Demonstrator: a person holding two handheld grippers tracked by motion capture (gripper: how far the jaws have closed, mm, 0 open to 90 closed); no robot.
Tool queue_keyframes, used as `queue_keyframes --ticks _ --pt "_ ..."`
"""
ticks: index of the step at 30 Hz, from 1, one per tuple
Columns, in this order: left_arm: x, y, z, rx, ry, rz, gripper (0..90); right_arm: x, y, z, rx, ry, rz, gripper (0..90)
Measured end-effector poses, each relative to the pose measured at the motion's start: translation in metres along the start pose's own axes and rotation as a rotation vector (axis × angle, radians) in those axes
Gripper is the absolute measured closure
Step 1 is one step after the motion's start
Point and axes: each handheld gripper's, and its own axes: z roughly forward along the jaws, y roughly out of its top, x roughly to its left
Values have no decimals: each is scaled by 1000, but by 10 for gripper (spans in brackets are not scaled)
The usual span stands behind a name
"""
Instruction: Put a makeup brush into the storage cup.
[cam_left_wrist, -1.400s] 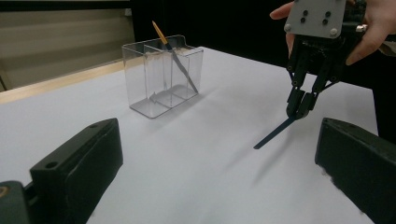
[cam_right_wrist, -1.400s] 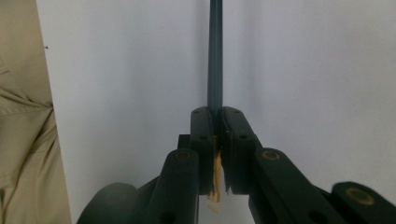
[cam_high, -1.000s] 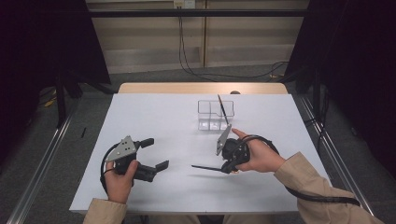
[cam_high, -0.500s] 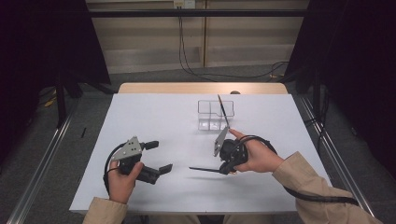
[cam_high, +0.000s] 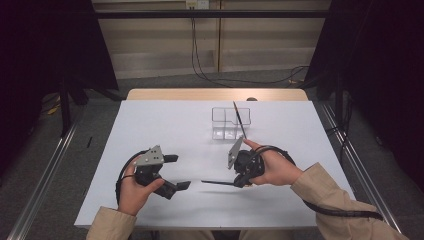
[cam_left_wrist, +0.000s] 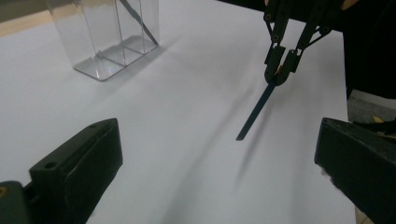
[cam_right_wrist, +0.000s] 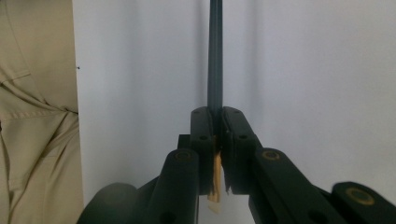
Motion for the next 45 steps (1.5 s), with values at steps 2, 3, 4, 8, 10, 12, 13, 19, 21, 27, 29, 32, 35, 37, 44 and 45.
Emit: queue_keyframes --ticks 2,3,4,8,10,12,13,19,21,27,29,32,35,37,44,45 --pt "-1 3 2 26 -15 8 8 1 0 0 7 2 0 841" --pt "-2 5 2 35 -16 18 8 0 0 0 8 1 0 840" --pt "-2 7 3 50 -20 28 8 0 0 0 12 0 0 840" --pt "-5 15 6 103 -30 43 8 1 1 0 9 -1 0 840" --pt "-6 19 9 139 -39 61 8 2 2 0 7 -3 -10 840" --pt "-8 23 11 165 -37 75 5 2 3 0 7 1 -14 840" --pt "-9 26 12 184 -42 85 5 3 4 0 10 -1 -11 840" --pt "-12 36 22 285 -64 68 0 4 5 0 8 1 -15 841" --pt "-13 37 26 325 -69 78 0 4 5 -1 9 1 -15 840" --pt "-15 40 32 392 -33 93 49 4 5 -1 2 0 -13 840" --pt "-16 40 34 407 -34 106 78 4 5 -2 -1 0 -16 840" --pt "-19 43 36 436 -31 123 162 5 5 -3 -1 0 -13 840" --pt "-20 48 37 457 -38 144 234 5 5 -3 2 1 -15 840" --pt "-21 50 38 468 -48 146 273 5 6 -4 -2 1 -14 840" --pt "-23 54 45 544 -80 209 429 5 6 -4 -7 1 -22 840" --pt "-23 54 47 555 -87 205 477 5 7 -4 -12 0 -27 840"
